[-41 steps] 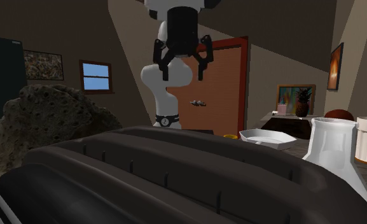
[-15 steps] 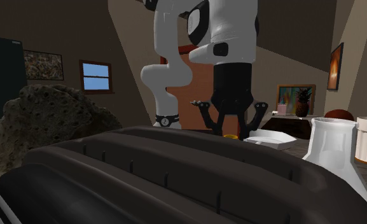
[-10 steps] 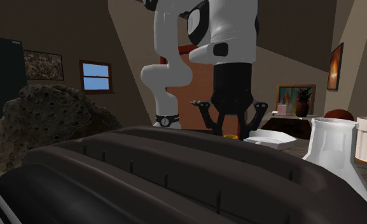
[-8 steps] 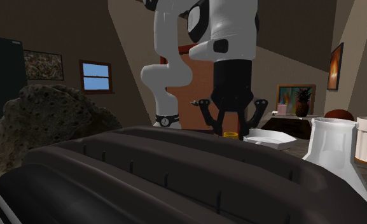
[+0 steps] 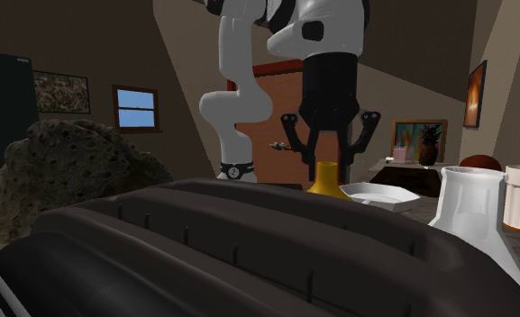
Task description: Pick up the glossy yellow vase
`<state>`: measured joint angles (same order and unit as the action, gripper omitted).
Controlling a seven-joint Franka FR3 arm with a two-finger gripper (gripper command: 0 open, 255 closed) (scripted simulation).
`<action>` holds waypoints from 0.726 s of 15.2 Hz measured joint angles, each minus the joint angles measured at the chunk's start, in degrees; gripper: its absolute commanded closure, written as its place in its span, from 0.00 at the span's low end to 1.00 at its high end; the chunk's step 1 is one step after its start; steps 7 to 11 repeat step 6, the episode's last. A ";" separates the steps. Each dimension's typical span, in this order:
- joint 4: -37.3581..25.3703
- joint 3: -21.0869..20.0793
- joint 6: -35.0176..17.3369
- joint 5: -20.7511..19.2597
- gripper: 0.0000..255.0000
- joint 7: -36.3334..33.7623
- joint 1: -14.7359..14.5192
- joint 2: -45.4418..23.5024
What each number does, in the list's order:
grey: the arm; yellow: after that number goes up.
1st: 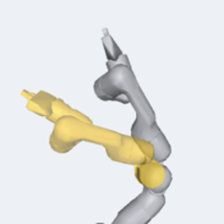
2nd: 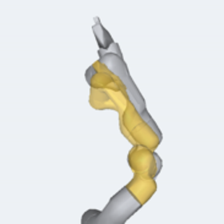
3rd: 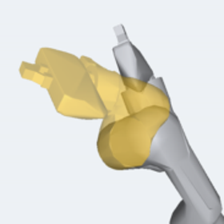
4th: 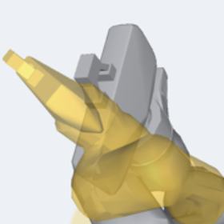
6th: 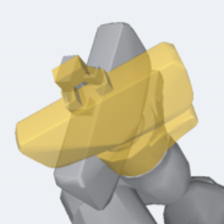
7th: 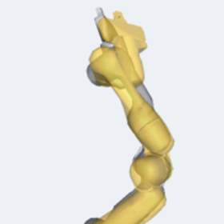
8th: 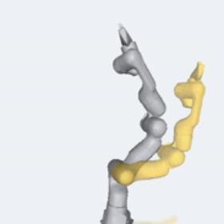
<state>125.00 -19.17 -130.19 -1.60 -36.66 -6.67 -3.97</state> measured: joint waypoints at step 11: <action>-2.19 -0.09 4.35 1.02 1.00 0.60 0.05 2.29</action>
